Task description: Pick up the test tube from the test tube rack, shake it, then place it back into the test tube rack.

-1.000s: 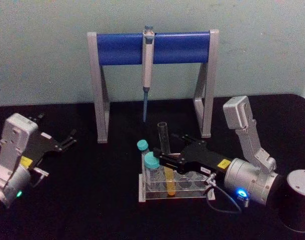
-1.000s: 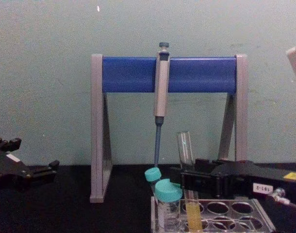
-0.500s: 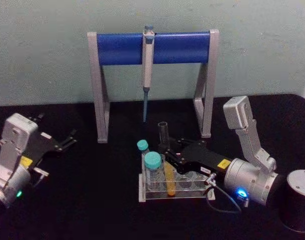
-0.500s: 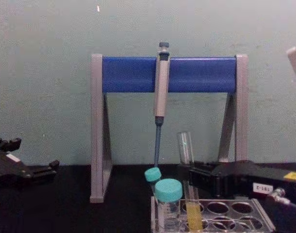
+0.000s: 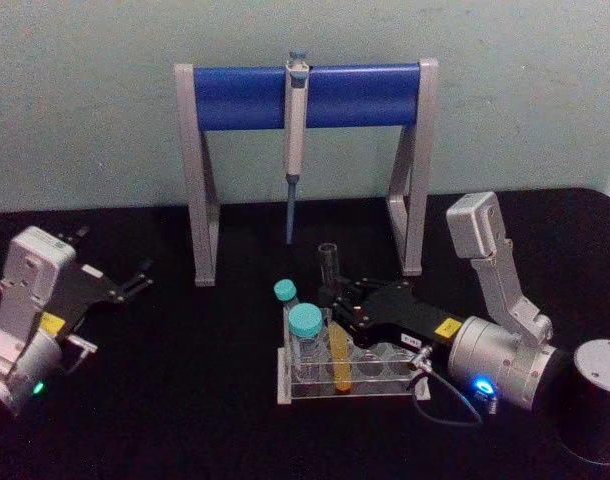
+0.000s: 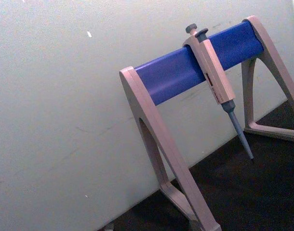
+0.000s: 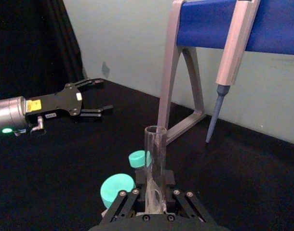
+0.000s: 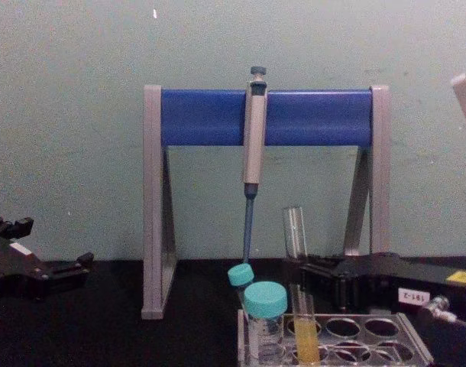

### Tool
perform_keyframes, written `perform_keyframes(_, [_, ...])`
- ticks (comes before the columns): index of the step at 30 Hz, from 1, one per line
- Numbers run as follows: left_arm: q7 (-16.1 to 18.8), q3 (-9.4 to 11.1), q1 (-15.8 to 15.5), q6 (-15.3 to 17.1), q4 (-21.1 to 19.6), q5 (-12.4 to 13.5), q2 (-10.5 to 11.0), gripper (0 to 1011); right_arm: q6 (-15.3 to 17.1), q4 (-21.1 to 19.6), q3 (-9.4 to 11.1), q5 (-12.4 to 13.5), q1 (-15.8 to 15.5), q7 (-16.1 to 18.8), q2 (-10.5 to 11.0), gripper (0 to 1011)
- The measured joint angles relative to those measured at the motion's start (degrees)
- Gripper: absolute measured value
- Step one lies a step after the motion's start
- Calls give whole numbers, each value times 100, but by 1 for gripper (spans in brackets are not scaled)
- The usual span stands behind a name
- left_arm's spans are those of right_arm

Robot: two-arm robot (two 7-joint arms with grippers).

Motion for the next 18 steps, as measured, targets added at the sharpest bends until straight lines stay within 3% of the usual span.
perform_keyframes(7, [0,0,0,0,0,0,0,1001,-119,-46,5,-10,-51,-5,6,217])
perform_keyframes(18, [0,0,0,0,0,0,0,1001,-666,-336,143,-150,-272,-37,31,217])
